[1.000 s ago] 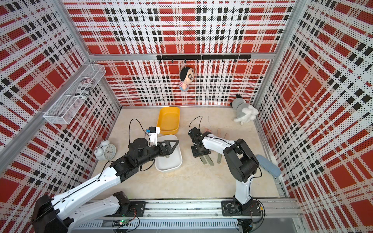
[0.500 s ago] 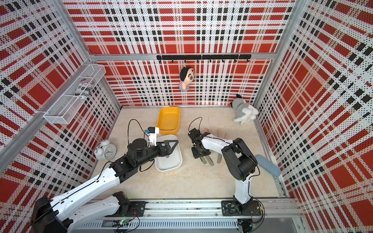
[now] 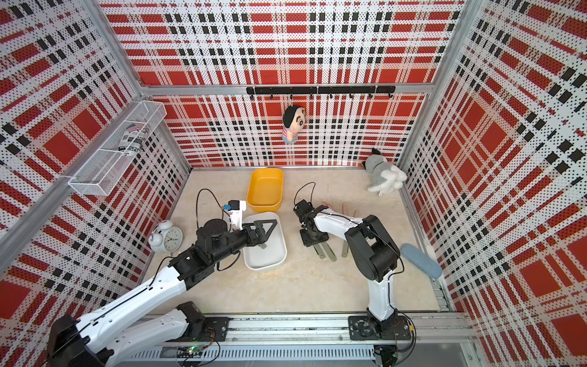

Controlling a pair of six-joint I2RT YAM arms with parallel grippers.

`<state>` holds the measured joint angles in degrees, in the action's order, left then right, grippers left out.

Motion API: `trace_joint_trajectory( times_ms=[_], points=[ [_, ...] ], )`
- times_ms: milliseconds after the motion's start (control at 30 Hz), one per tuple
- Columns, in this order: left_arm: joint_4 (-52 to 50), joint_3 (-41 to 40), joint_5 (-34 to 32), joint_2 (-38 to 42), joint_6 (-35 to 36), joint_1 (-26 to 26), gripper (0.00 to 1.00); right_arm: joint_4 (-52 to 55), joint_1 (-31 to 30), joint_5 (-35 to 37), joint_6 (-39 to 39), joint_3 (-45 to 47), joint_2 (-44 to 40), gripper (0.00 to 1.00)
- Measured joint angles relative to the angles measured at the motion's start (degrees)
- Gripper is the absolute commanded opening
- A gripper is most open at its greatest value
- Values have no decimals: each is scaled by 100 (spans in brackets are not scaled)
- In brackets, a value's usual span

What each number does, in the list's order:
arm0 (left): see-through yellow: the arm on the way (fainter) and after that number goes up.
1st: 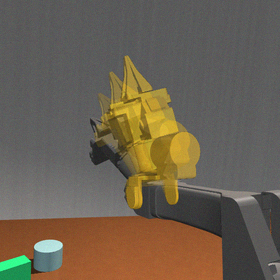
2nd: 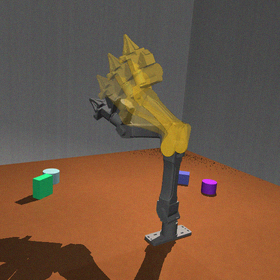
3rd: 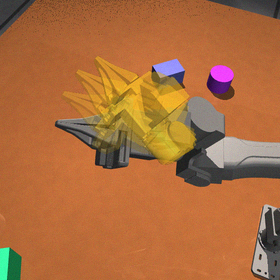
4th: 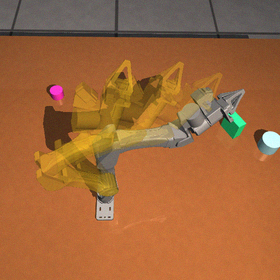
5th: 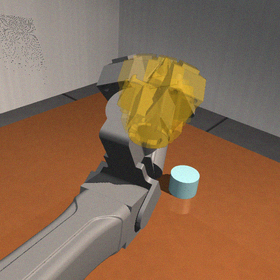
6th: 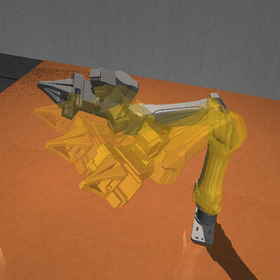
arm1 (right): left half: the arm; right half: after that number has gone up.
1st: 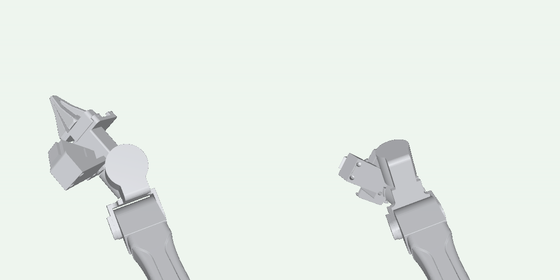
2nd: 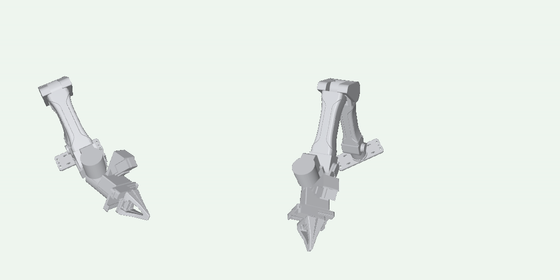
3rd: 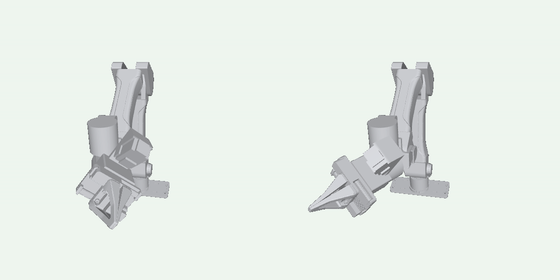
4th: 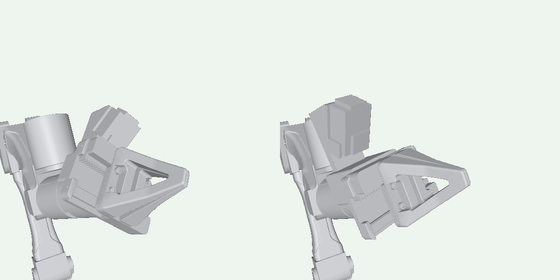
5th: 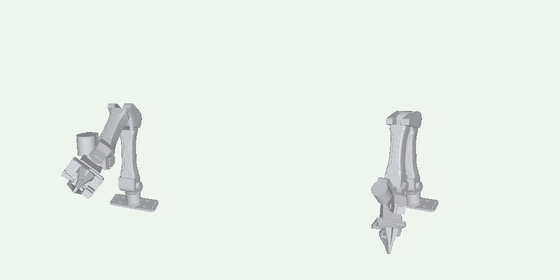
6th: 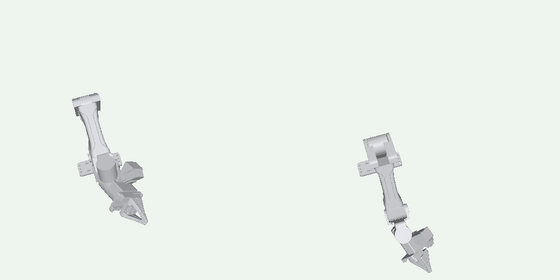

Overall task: Place the fruit knives into the storage box by color
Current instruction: Pick up the fruit knife from the center of the board.

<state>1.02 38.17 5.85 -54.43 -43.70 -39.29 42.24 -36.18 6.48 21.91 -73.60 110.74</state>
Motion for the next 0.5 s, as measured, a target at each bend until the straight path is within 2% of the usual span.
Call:
trace_joint_trajectory(
  times_ms=[167,333,500],
  points=[
    [-4,-33,17,46,0,11,98,-2,-83,72,2,7,-2,40],
    [-2,-33,31,50,0,33,98,-11,-94,87,0,17,-2,29],
    [-7,-33,35,57,0,37,98,-24,-111,125,0,26,-11,25]
  ],
)
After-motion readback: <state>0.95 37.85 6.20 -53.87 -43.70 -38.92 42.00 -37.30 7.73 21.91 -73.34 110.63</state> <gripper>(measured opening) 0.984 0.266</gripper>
